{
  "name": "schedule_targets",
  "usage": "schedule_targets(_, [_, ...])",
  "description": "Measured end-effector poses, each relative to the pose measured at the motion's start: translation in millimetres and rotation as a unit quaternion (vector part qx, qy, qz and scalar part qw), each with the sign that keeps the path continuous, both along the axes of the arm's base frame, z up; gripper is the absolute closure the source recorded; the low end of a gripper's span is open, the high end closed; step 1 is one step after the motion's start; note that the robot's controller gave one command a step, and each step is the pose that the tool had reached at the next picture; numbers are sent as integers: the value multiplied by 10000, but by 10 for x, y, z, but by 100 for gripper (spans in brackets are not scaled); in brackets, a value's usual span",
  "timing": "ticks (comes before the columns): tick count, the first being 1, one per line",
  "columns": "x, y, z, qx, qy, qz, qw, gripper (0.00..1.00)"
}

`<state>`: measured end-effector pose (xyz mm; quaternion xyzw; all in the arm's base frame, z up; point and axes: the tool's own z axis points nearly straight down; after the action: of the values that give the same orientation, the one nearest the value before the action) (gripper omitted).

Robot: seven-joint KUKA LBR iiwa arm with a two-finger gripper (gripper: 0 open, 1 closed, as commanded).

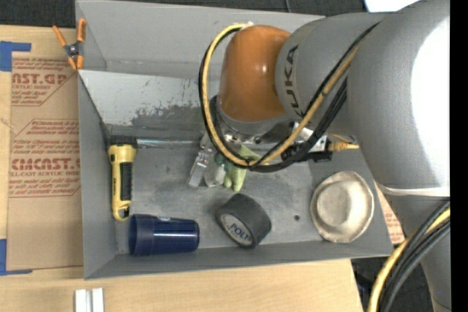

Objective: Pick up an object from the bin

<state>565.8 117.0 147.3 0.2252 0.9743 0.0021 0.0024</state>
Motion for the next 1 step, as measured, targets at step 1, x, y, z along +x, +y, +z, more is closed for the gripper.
schedule_targets(1, [116, 483, -18, 3, -2, -25, 10000, 0])
